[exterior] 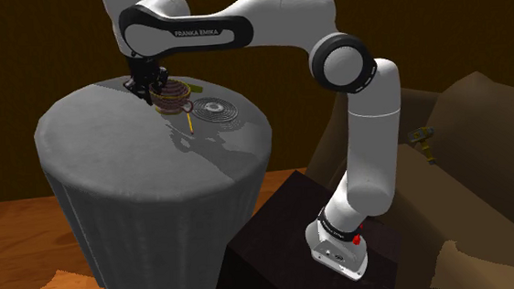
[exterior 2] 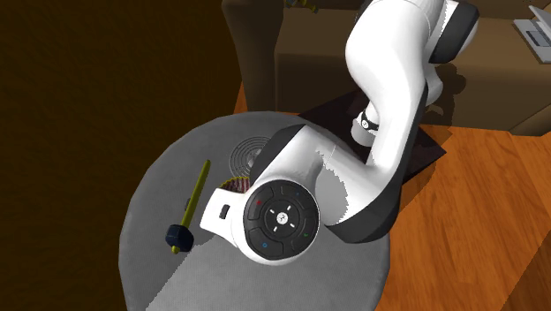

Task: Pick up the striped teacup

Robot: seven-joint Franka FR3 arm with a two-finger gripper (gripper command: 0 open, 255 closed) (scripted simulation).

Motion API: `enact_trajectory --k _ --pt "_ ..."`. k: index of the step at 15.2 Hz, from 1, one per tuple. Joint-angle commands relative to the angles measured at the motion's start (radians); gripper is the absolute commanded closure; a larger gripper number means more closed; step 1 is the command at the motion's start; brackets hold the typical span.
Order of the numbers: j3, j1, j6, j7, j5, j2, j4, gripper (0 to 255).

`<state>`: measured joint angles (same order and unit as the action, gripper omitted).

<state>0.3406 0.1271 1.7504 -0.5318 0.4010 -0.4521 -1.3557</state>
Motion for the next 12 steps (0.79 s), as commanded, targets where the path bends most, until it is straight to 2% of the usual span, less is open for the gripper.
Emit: enact_trajectory --k 1,6,12 --pt "0.0 0.0 0.001 0.0 0.0 0.0 -0.002 255" --pt "0.0 0.001 -0.003 0.001 0.001 -0.005 0.007 255" --pt "0.001 0.012 -0.082 0.022 -0.003 -0.008 0.092 255"
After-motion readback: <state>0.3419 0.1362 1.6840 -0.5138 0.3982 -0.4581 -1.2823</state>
